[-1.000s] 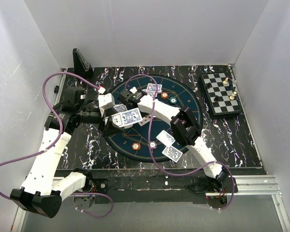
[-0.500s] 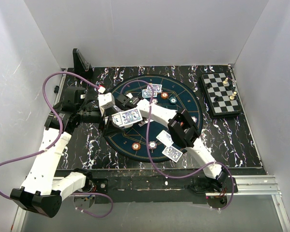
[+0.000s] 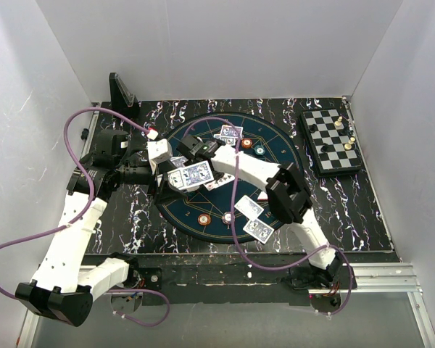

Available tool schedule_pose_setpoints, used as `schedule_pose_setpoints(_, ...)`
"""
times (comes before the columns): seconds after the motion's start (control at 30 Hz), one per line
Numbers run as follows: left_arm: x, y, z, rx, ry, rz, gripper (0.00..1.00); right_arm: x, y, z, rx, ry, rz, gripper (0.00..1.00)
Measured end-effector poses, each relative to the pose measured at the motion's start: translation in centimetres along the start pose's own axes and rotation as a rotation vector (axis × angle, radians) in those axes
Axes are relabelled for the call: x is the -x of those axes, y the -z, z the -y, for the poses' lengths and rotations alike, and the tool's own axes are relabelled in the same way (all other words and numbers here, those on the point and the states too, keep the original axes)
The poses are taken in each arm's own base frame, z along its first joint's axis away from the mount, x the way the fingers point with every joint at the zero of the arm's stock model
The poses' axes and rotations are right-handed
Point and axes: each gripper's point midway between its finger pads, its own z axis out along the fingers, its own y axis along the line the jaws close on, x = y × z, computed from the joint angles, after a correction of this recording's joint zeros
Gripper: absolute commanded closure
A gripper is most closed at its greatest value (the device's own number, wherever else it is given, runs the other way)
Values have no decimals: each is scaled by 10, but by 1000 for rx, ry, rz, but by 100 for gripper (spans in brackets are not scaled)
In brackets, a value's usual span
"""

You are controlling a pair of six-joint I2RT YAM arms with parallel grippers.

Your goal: Distribute texas hold em gaming equipment

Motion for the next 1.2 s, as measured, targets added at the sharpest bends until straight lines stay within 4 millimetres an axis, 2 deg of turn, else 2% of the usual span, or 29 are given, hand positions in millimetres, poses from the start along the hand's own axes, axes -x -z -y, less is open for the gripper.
schedule_pose_setpoints(0.07,0,0,0,0,-1,1,57,4,19,1,29,-18,21,35)
schedule_pose_setpoints(0.17,1,0,-1,3,-7,4,57,19,63,11,78,-81,95,32)
schedule_pose_setpoints(0.27,3,-1,-3,6,-16,10,57,32,117,37,128,-185,188,24)
schedule_pose_setpoints(0.33,2,-1,-3,7,-18,12,57,36,155,64,171,-283,260,18)
schedule_pose_setpoints(0.47,-5,-4,-5,3,-7,7,58,26,209,96,308,-448,358,15)
schedule_pose_setpoints(0.53,-7,-6,-6,1,-5,4,58,16,231,95,429,-514,395,14)
schedule_pose_setpoints(0.6,-10,-6,-6,0,-4,1,58,7,247,83,555,-546,413,13)
schedule_pose_setpoints(0.73,-13,-8,-8,-2,-8,-2,58,-3,265,54,773,-568,399,12)
schedule_pose_setpoints(0.87,-13,-8,-9,0,-19,1,58,-5,266,35,909,-586,358,11)
schedule_pose_setpoints(0.97,-12,-8,-10,1,-23,2,58,-6,266,25,968,-599,337,11)
schedule_pose_setpoints(1.2,-12,-8,-10,1,-24,2,58,-3,286,-4,1076,-546,333,10)
